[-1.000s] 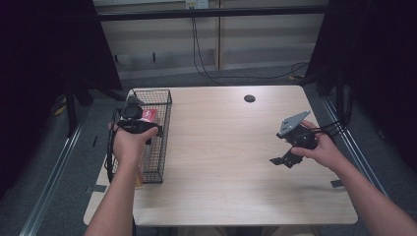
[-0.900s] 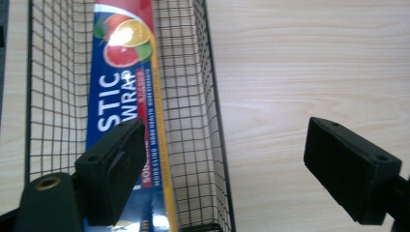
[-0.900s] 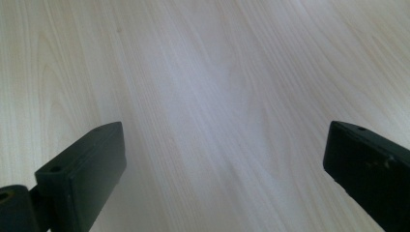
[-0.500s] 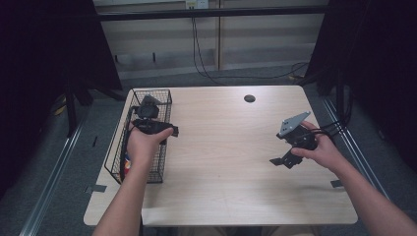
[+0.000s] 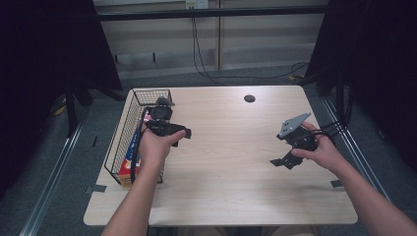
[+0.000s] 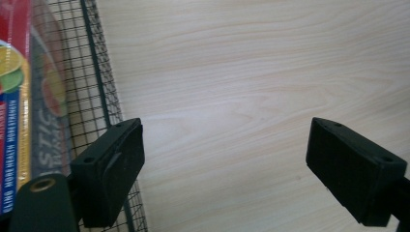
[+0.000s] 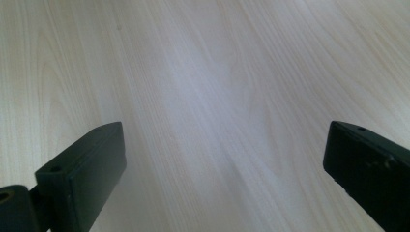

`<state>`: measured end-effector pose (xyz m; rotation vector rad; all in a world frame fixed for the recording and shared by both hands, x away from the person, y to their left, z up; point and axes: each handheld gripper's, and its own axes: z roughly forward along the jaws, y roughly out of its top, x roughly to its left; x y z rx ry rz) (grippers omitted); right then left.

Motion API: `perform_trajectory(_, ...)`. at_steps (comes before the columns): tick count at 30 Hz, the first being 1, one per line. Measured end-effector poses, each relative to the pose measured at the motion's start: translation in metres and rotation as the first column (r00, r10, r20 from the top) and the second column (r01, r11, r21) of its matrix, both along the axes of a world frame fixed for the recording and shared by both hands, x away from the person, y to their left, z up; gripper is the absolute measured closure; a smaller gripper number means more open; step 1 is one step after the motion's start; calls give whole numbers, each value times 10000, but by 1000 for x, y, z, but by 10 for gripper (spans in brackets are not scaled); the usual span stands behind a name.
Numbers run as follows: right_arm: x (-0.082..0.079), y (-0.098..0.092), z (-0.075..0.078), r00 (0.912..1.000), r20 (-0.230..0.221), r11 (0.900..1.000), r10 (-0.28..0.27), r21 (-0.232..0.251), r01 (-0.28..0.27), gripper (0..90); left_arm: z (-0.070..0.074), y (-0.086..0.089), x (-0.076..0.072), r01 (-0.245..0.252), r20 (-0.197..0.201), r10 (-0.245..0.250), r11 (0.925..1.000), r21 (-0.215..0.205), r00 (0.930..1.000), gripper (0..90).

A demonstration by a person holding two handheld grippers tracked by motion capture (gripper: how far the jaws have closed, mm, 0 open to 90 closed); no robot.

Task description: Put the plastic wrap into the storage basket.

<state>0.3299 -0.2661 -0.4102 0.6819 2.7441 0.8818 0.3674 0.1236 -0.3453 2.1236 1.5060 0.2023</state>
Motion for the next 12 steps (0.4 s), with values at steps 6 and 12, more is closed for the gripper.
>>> perform_trajectory(6, 0, -1, -3, 10000, -63, 10000, -18, 55, 18, 13, -6, -13, -4, 328, 21, -328, 9993, -199, 9995, 136)
perform_trajectory(12, 0, -1, -4, 10000, 36, 10000, -74, 45, 74, 13, -11, -24, -5, 690, 145, -686, 9972, -298, 9975, 125)
